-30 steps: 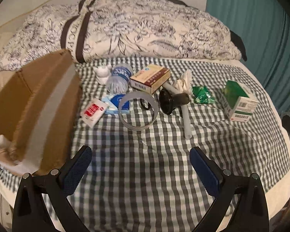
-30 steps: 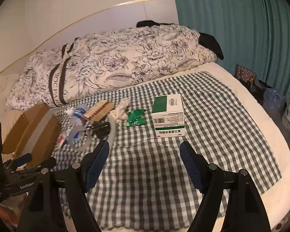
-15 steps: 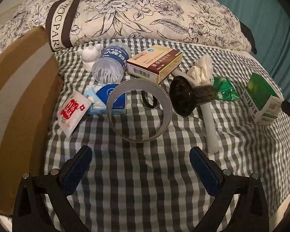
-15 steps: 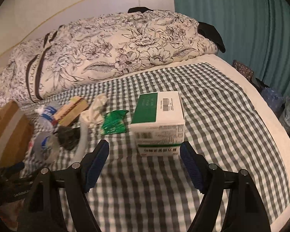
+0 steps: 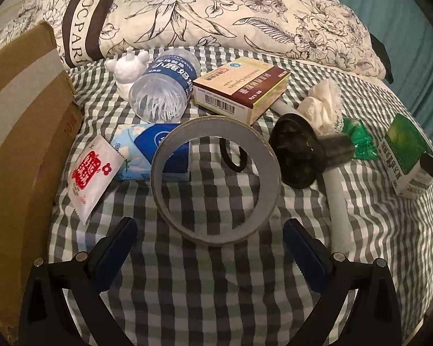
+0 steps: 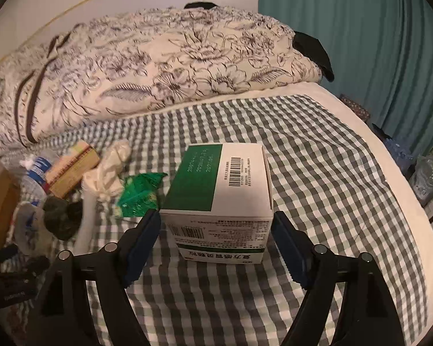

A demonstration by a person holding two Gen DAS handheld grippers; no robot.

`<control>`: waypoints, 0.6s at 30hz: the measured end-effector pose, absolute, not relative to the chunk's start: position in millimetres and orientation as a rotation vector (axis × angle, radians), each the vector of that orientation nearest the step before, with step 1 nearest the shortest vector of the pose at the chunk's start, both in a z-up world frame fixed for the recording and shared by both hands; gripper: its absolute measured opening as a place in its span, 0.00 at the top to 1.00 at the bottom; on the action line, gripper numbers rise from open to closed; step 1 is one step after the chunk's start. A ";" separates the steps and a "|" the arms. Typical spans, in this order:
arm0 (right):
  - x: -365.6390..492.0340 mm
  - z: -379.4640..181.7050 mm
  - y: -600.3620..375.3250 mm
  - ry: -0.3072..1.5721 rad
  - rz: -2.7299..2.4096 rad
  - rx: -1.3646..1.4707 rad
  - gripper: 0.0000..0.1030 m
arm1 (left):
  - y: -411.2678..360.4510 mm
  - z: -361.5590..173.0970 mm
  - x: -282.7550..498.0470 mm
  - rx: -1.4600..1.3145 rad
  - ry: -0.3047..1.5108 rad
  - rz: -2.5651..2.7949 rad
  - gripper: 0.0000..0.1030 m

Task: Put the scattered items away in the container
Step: 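Grasp the green-and-white medicine box with the right gripper while the left grasps the grey tape roll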

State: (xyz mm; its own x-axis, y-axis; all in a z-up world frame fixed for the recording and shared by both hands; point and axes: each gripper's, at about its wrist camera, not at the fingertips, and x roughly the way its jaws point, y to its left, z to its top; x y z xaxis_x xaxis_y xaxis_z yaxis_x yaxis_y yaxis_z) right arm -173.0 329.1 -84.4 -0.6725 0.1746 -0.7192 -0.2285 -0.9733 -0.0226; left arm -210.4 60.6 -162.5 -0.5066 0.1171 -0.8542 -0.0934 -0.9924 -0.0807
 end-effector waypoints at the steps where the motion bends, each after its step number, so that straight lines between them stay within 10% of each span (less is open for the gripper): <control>1: -173.8 -85.9 327.8 0.088 2.685 -1.141 0.24 | 60.8 -164.4 -213.3 -1.501 -0.036 2.625 0.00; 14: -208.9 -106.3 336.0 0.093 2.633 -1.198 0.23 | 61.1 -171.2 -249.9 -1.508 -0.073 2.658 0.00; 18: -209.2 -107.0 338.8 0.108 2.645 -1.198 0.25 | 63.2 -172.2 -249.1 -1.509 -0.048 2.661 0.16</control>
